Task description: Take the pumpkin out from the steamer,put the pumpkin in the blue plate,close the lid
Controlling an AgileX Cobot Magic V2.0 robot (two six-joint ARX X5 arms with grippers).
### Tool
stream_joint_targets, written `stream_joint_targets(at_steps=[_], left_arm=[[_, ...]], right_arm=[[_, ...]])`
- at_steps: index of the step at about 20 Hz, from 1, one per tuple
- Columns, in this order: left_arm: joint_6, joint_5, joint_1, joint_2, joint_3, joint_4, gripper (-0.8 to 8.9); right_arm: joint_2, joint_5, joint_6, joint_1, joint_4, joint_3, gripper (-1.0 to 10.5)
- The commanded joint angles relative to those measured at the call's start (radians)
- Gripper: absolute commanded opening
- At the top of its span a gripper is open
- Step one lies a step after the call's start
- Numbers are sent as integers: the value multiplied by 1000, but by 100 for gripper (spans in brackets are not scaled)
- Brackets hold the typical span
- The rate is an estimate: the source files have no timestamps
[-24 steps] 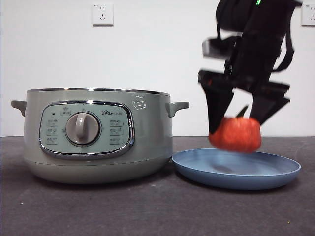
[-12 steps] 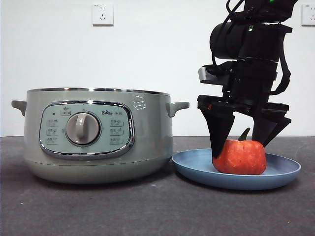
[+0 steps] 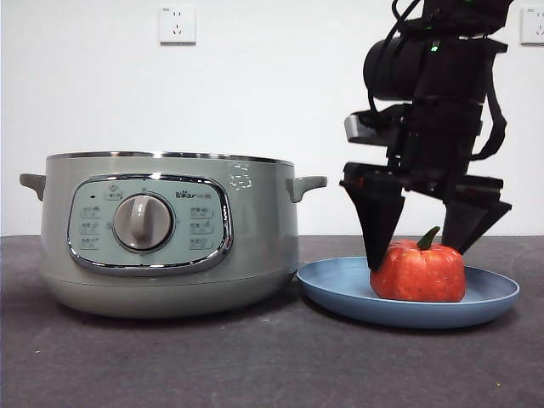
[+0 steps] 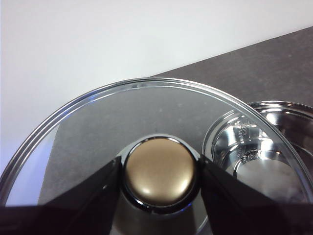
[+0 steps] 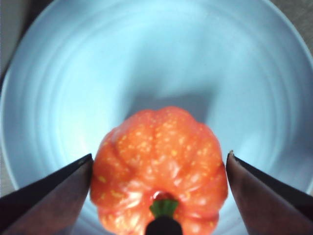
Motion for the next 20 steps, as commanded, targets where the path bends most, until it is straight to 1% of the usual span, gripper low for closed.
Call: stream_joint_targets(at_steps=[1,4,7,9,17,20], left_arm=[[-10,26,-2,-11,7,51,-9],[-14,29,-2,11,7,51,-9],[-29,119,-2,59,7,58,-9],[-33,167,-2,121,7,81,-9],[-33,367,-2,435,7,306,-9],[-41,433,-3,538,7,370,-9]], right_arm=[[-49,-1,-1,2,-3,-8,450],[-118,-1,-1,2,-30,-9,450],[-208,-1,0,2,-63,-9,446],[-290,-1,3,2,-80,-9,445],[-624,1,6,2,-189,-9,441],[-704,3,6,2,-218,-9,441]])
